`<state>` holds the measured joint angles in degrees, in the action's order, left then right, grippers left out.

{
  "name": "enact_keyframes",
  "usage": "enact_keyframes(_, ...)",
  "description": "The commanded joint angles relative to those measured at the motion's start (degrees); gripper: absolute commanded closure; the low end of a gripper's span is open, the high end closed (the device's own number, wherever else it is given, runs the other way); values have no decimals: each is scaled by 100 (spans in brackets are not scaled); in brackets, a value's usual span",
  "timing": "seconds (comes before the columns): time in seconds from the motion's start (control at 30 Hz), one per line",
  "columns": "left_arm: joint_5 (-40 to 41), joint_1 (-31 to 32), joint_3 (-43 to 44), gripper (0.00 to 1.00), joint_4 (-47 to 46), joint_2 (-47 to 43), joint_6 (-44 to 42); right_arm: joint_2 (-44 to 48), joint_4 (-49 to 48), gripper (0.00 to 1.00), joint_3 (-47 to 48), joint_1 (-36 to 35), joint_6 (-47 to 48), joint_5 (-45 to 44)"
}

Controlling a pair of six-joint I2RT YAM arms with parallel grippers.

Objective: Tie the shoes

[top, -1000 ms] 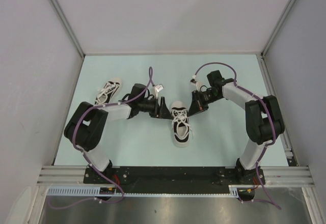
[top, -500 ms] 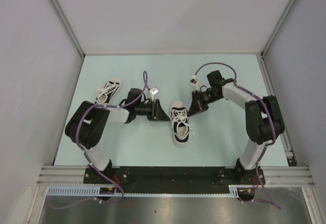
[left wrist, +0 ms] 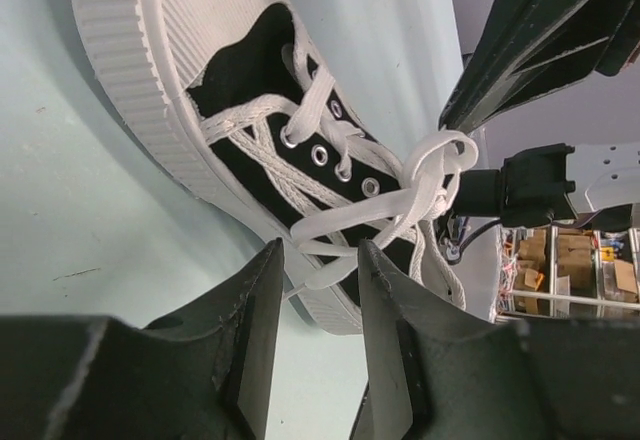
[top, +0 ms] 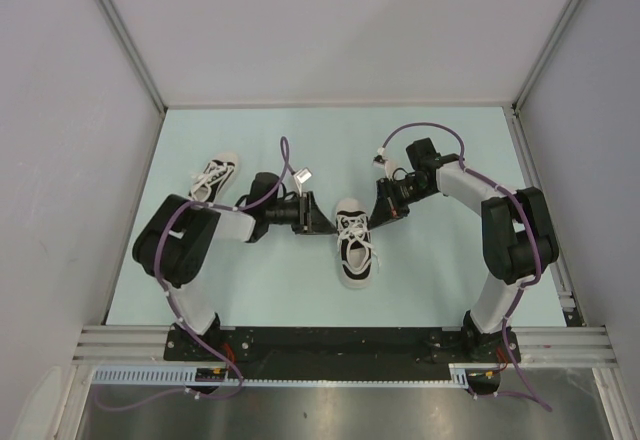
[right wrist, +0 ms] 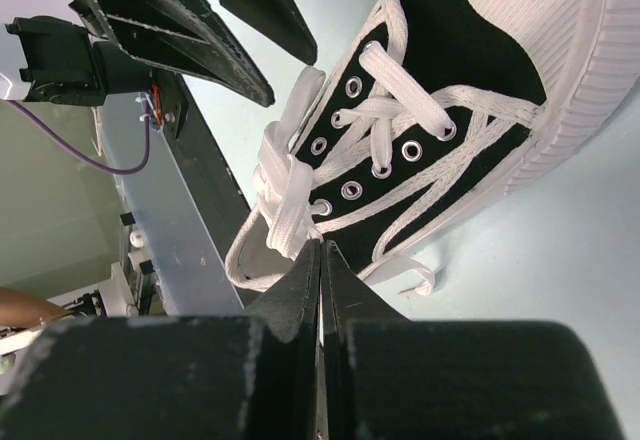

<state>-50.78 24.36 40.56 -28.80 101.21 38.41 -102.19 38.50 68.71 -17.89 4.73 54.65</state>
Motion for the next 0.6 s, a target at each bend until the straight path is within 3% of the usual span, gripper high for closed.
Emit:
enact_keyframes(0.0, -151, 34, 32, 59, -477, 66, 254, 182, -27, 100, 108, -22, 28, 10)
enact_keyframes(0.07, -151, 34, -73, 58, -574, 31, 289, 173, -27, 100, 108, -22, 28, 2)
enact_keyframes(0.17, -195, 7, -232, 48, -785, -118, 193, 173, -36, 100, 108, -22, 28, 1)
enact_keyframes(0.27, -230, -106, -259, 44, -305, -592, -656, 200, -1, 100, 108, -22, 63, -7)
enact_keyframes(0.33, -231, -142, 55, 44, 641, -1049, -2384, 208, 34, 100, 108, -22, 98, -25)
enact_keyframes(0.37, -213, -142, 171, 44, 1604, -1225, -3809, 208, 35, 100, 108, -13, 107, -25)
enact_keyframes(0.47, -570, -186, 435, 44, 2753, -1814, -5970, 200, 78, 100, 108, -13, 151, -25)
enact_keyframes(0.57, -390, 68, 1032, 48, 3904, -1789, -8130, 200, 114, 100, 108, -13, 203, -42)
